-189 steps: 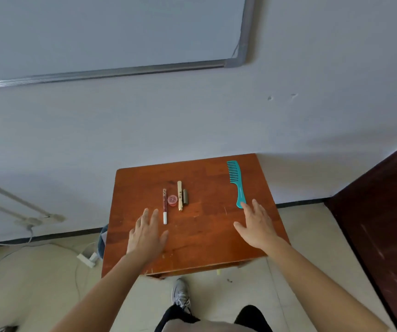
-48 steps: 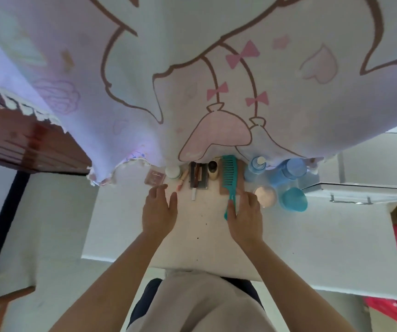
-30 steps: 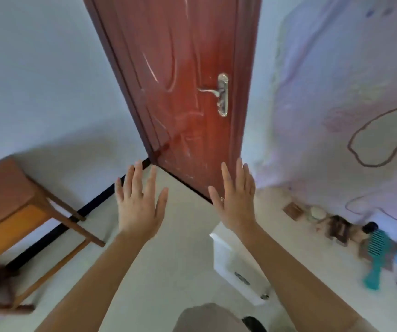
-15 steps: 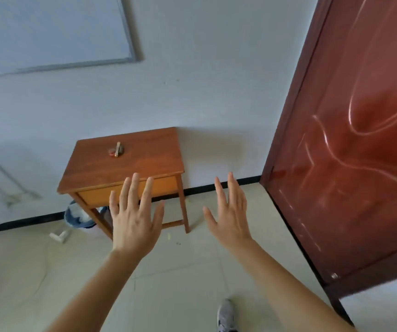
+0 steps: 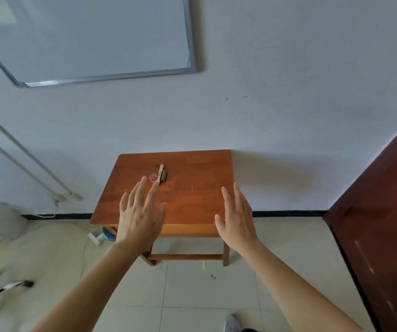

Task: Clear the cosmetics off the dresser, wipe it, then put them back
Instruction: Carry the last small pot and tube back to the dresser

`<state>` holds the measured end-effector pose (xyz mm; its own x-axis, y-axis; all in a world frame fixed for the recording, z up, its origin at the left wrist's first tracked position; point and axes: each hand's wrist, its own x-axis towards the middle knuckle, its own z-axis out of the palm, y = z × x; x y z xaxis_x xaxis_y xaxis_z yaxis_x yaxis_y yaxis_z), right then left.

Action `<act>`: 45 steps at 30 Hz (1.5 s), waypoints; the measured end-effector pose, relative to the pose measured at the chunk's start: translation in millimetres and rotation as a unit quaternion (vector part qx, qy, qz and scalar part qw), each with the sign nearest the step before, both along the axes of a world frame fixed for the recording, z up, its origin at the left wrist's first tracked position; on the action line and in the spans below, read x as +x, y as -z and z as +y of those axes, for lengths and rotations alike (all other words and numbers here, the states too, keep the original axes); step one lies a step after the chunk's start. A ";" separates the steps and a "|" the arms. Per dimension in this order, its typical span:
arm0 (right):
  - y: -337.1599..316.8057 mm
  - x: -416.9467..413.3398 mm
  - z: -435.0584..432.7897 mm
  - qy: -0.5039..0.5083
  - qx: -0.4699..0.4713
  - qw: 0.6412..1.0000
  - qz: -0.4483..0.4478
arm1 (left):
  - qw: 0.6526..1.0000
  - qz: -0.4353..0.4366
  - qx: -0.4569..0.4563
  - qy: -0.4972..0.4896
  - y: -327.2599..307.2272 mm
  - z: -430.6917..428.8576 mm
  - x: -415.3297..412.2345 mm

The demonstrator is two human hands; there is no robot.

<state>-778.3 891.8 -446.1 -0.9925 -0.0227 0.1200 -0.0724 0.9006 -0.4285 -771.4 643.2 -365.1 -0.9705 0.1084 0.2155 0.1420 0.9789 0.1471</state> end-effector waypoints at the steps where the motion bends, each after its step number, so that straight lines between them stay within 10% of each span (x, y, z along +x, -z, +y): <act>1: -1.9 -22.7 -4.9 -0.007 0.002 1.000 -0.008 | 1.000 -0.002 0.011 -0.015 -2.2 -6.1 -17.7; 26: 64.7 -304.2 -235.3 -0.018 0.048 0.966 -0.255 | 0.916 -0.394 -0.061 0.043 170.4 -241.0 -306.7; 45: 118.2 -285.2 -220.0 0.017 0.089 0.955 -0.282 | 0.940 -0.338 -0.052 0.000 189.0 -232.0 -318.1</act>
